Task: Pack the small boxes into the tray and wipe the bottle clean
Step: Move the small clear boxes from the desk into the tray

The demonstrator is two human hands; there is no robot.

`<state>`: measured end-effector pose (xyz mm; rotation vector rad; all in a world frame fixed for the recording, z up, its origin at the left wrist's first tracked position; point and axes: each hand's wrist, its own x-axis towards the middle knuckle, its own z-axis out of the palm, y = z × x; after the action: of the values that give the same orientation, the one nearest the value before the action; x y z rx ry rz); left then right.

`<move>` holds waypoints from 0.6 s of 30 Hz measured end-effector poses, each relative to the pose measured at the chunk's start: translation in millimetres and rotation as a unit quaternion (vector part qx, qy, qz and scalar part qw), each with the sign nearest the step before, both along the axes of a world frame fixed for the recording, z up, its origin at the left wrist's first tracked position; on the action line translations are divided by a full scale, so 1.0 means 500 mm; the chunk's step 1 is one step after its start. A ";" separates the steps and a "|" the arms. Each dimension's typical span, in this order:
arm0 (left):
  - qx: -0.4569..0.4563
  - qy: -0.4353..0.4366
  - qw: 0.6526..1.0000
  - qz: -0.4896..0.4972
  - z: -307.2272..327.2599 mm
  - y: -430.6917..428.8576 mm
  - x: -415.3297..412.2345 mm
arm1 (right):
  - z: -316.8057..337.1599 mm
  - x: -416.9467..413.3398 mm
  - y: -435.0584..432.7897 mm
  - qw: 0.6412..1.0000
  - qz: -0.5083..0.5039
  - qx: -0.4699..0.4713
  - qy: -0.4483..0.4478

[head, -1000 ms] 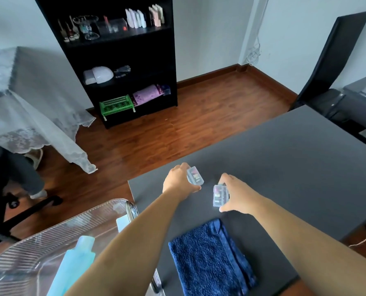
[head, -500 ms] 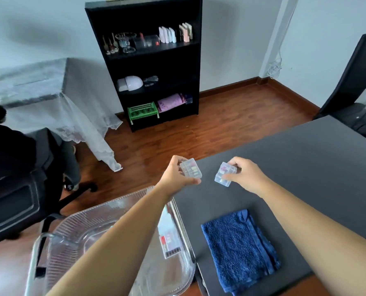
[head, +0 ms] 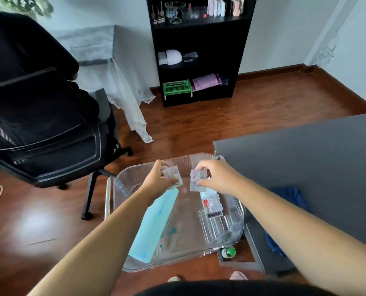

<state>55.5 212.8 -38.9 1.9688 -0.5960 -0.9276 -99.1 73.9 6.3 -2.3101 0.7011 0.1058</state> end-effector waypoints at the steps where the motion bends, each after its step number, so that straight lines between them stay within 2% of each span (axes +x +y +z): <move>1: 0.009 0.000 1.000 0.007 -0.018 0.016 0.000 | -0.017 0.003 0.014 1.000 0.009 -0.009 0.025; 4: 0.046 0.006 0.999 -0.003 -0.061 0.053 -0.010 | -0.076 -0.003 0.039 0.995 0.023 -0.024 0.093; 11: 0.098 0.024 0.994 -0.033 -0.118 0.094 -0.038 | -0.220 -0.052 0.053 0.969 0.059 0.007 0.239; 18: 0.111 0.033 0.993 -0.036 -0.143 0.110 -0.056 | -0.289 -0.062 0.061 0.949 0.082 0.023 0.305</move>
<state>27.6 267.9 -110.6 2.1144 -0.5484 -1.1408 -130.2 104.4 -138.1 -2.2885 0.7839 0.9334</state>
